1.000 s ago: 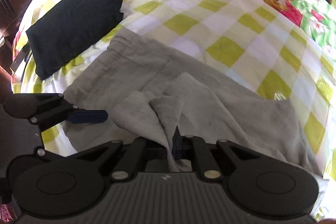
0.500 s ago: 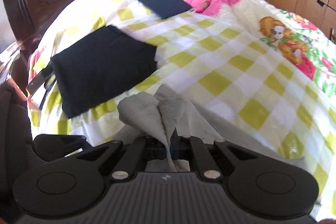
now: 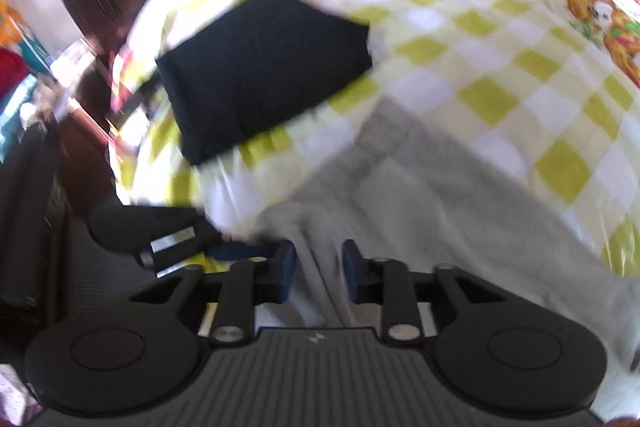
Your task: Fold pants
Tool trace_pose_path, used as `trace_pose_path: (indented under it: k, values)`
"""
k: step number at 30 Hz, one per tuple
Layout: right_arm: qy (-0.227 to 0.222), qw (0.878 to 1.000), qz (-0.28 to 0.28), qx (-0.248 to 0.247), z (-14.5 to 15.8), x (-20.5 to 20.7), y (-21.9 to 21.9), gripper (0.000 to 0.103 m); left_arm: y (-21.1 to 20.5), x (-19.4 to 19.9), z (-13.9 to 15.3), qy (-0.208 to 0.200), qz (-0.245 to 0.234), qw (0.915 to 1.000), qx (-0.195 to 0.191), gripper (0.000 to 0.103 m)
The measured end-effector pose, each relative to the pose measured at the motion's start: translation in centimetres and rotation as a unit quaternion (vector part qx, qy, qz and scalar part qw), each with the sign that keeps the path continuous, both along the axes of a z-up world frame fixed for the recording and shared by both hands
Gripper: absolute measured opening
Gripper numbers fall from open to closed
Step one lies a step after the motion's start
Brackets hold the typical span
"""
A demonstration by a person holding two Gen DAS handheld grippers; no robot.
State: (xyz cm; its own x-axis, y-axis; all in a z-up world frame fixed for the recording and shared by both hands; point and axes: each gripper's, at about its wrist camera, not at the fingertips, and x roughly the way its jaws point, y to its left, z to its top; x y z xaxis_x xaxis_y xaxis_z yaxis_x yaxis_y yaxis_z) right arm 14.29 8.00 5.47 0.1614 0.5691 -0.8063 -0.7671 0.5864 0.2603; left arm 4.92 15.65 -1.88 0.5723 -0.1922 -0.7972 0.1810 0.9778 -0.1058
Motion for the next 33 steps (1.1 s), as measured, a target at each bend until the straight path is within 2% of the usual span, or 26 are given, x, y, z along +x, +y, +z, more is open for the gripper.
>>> trace_pose_path:
  k: [5,7,10,12,16,18,20,22,23,24,25,30,33]
  values:
    - [-0.006,0.995,0.097,0.02,2.4,0.4,1.2,0.045,0.5,-0.7,0.7,0.009,0.018,0.9996,-0.021,0.076]
    - [-0.023,0.994,0.102,0.014,2.4,0.9,1.4,0.046,0.8,-0.8,0.7,0.015,0.023,0.9992,-0.03,0.076]
    - [-0.051,0.995,0.084,-0.034,0.0,3.9,1.4,0.047,1.4,-0.5,0.6,0.023,0.042,0.9975,-0.051,0.076]
    - [-0.034,0.994,0.085,-0.063,-2.3,6.4,1.6,0.047,1.5,-0.5,0.7,0.022,0.054,0.9969,-0.054,0.076]
    - [0.05,0.99,0.115,-0.071,-6.0,8.9,2.7,0.047,1.5,0.1,0.7,0.021,0.068,0.9957,-0.059,0.076]
    - [0.065,0.987,0.124,-0.081,-7.2,9.0,3.4,0.049,1.4,0.6,0.5,0.024,0.072,0.9953,-0.059,0.076]
    - [0.06,0.986,0.127,-0.086,-7.6,8.7,3.8,0.049,1.3,1.1,0.3,0.03,0.078,0.995,-0.054,0.075]
    - [0.05,0.986,0.132,-0.088,-7.4,8.5,3.9,0.039,1.0,1.7,0.1,0.039,0.083,0.9947,-0.048,0.075]
    - [0.056,0.986,0.132,-0.087,-7.3,8.6,3.8,0.019,1.0,1.9,0.1,0.042,0.087,0.9943,-0.046,0.073]
    - [0.068,0.986,0.126,-0.083,-7.5,9.0,3.6,0.011,0.9,2.1,0.1,0.045,0.091,0.9939,-0.043,0.07]
    - [0.075,0.987,0.119,-0.08,-7.4,9.2,3.4,0.01,0.8,2.2,0.1,0.047,0.092,0.9938,-0.04,0.067]
    - [0.089,0.99,0.094,-0.059,-6.5,10.1,2.5,0.004,0.7,2.9,0.2,0.053,0.098,0.9934,-0.026,0.039]
    - [0.088,0.992,0.079,-0.046,-5.3,10.6,2.0,0.004,0.9,3.3,0.6,0.052,0.1,0.9933,-0.024,0.035]
